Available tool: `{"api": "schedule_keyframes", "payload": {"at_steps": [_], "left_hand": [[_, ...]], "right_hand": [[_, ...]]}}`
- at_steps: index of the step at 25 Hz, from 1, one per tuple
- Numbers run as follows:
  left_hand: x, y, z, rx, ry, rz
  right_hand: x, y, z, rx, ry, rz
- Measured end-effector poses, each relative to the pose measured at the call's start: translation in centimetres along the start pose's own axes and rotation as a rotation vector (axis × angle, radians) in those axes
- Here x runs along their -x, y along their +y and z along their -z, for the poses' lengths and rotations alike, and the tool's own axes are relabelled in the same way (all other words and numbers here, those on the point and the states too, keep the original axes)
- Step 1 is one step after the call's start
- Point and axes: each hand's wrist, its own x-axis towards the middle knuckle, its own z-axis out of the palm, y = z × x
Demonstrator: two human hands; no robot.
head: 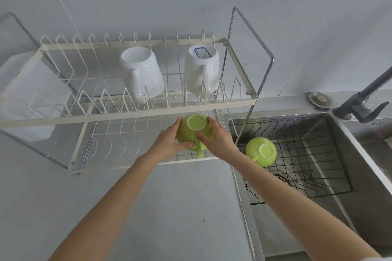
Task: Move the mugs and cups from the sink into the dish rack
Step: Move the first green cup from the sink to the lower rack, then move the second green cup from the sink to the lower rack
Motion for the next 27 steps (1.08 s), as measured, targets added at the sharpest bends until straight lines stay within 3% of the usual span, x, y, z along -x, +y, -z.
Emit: {"api": "schedule_keyframes", "payload": {"at_steps": [10, 19, 27], "left_hand": [[5.5, 0.7, -0.4, -0.111, 0.076, 0.009], [11.0, 3.5, -5.0, -0.613, 0.083, -0.143], [9.8, 8.3, -10.5, -0.658, -0.010, -0.221]], "right_hand": [[5.5, 0.5, 1.5, 0.098, -0.080, 0.092], [11.9, 5.5, 2.8, 0.437, -0.037, 0.097], [13.3, 11.3, 6.7, 0.518, -0.078, 0.000]]}}
